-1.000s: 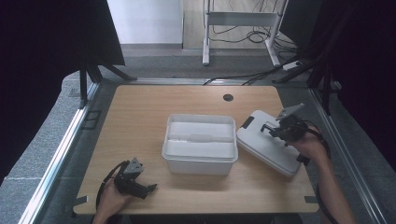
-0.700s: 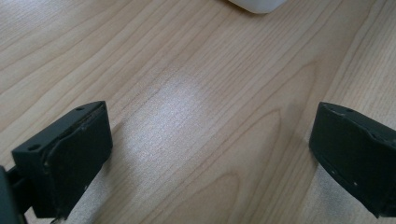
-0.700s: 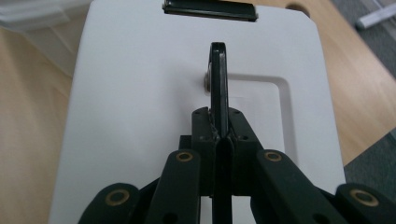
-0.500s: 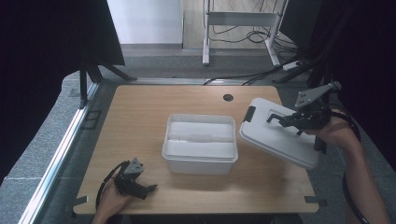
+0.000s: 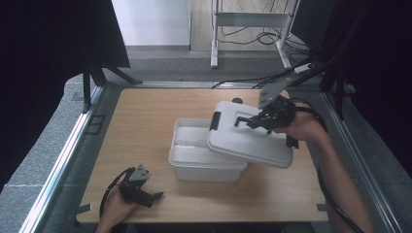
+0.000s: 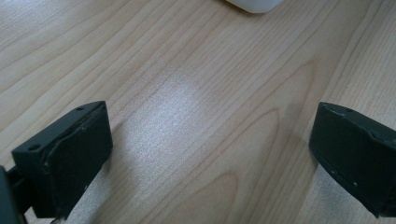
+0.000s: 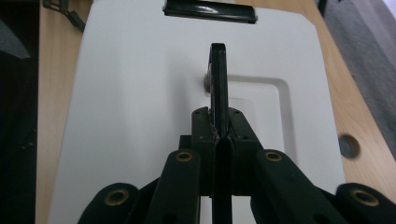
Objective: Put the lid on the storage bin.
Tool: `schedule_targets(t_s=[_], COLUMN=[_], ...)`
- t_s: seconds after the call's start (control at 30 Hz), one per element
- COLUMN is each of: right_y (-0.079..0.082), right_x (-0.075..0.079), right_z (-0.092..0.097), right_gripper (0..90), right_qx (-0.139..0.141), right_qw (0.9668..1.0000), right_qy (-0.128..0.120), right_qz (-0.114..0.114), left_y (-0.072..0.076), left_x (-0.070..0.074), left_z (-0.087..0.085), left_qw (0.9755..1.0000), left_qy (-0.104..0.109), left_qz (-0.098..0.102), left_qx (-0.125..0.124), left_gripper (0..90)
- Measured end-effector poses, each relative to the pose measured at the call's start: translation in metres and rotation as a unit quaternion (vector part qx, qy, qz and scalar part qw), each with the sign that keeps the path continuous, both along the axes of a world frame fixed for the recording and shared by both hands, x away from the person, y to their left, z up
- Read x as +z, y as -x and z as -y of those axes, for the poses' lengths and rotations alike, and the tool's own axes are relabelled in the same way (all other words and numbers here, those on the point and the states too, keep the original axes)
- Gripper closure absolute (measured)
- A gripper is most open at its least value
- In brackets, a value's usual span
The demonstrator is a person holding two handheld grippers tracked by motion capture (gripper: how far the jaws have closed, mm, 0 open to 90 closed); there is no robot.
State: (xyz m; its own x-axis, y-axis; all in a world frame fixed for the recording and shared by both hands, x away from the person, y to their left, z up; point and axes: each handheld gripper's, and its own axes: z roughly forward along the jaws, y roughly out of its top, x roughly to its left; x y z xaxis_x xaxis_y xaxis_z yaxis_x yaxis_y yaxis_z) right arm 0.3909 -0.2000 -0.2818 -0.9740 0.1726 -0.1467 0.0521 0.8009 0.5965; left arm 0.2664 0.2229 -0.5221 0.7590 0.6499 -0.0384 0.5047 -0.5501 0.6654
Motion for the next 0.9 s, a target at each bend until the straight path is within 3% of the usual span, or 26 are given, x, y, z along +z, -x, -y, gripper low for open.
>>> schedule_targets(t_s=[0.23,0.5,0.6,0.73,0.9], right_y=[-0.006,-0.010,-0.012,-0.017,-0.015], right_x=[-0.015,-0.034,-0.044,-0.056,-0.059], right_z=[-0.063,-0.114,-0.123,-0.122,-0.119], right_gripper=[84.1,84.0,84.0,83.8,83.3], right_qx=[0.047,0.074,0.080,0.069,0.066], right_qw=[0.9988,0.9969,0.9963,0.9963,0.9967], right_qy=[0.003,0.011,0.023,0.044,0.039], right_qz=[-0.008,-0.022,-0.024,-0.025,-0.029], left_y=[0.000,0.000,0.000,0.000,0.000], left_x=[0.000,0.000,0.000,0.000,0.000], left_z=[0.000,0.000,0.000,0.000,0.000], left_qw=[1.0000,1.0000,1.0000,1.0000,1.0000], left_qy=[0.001,0.001,0.001,0.001,0.001], left_qz=[0.000,0.000,0.001,0.001,0.001], left_qx=[-0.001,-0.002,-0.002,-0.003,-0.003], left_gripper=[0.0,0.0,0.0,0.0,0.0])
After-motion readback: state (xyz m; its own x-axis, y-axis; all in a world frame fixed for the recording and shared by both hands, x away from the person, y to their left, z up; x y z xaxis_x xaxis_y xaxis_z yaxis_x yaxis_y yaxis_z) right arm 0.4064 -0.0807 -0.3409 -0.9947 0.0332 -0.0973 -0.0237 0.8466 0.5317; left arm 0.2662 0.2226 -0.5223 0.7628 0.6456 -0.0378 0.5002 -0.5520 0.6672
